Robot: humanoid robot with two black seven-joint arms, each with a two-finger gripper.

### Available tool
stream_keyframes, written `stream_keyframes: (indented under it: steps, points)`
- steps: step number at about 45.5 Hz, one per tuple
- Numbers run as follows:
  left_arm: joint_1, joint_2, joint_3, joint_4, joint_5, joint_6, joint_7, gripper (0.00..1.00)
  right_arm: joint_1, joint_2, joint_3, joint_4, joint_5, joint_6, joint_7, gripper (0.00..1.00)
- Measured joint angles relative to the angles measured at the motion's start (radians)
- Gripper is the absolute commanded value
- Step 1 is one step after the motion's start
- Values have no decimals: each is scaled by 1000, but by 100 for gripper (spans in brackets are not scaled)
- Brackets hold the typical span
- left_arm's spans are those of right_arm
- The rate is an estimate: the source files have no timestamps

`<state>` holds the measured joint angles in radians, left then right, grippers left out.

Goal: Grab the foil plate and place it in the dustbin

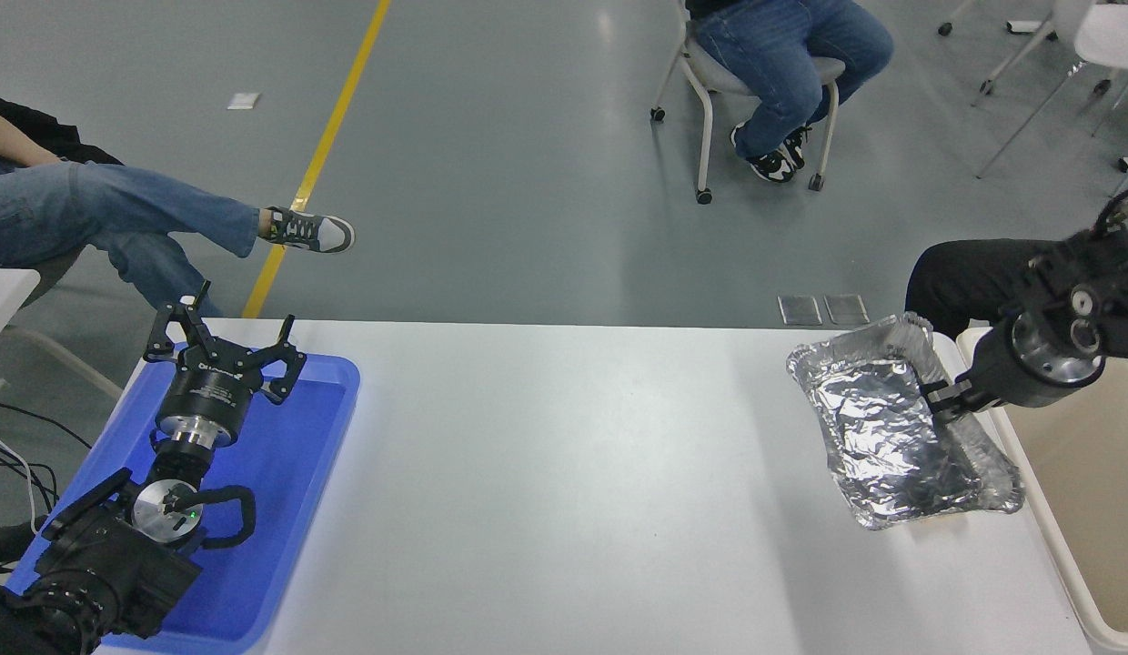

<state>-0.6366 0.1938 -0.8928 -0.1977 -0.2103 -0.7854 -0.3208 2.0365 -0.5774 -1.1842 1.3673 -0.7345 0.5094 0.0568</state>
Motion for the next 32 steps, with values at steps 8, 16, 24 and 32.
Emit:
stream_keyframes:
  steps: [8,16,24,32]
  points:
    - [0,1,0,1,0,0,0,100,164,20,-80,72,31,31,0,0]
    - [0,1,0,1,0,0,0,100,262,33,-136,117,49,47,0,0]
    - [0,1,0,1,0,0,-1,100,314,40,-171,138,61,54,-1,0]
    - [0,1,0,1,0,0,-1,100,331,41,-206,142,64,57,-2,0]
